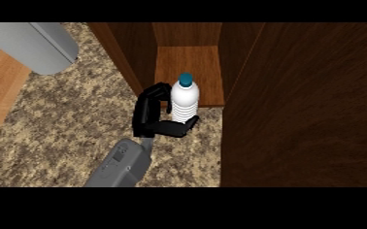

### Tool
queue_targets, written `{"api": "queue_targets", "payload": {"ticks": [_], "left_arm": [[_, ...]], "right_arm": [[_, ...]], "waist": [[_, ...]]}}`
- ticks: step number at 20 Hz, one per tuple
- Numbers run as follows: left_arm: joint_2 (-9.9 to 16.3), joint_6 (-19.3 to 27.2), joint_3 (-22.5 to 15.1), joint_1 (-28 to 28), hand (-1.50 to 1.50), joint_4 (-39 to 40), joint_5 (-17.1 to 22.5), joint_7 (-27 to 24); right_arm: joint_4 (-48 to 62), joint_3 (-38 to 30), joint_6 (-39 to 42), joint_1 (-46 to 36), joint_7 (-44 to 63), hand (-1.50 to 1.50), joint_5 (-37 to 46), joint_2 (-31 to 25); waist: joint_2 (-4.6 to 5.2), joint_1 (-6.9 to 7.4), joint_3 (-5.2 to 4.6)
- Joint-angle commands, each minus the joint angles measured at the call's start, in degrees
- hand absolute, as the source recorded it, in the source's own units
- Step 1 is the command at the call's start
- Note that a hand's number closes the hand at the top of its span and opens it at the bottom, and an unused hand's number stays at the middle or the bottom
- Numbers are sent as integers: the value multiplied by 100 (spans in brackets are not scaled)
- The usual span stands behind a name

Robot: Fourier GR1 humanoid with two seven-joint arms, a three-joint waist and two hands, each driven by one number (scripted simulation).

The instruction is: Pick up the bottled water, place it into the cabinet and close the cabinet

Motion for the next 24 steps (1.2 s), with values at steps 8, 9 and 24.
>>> {"api": "queue_targets", "payload": {"ticks": [8, 9, 24], "left_arm": [[-6, 1338, -358, -1884, 150, 1152, 325, 747], [-6, 1326, -178, -2344, 150, 1567, 365, 759], [112, 1646, 401, -3913, 150, 4564, 172, 593]], "right_arm": [[-231, -54, -21, -231, 233, -150, -194, 90], [-35, -512, 111, -424, 158, -150, -573, -111], [57, -932, 438, -466, 28, -150, -838, -264]], "waist": [[32, -70, -3], [52, -110, 0], [142, -340, 1]]}}
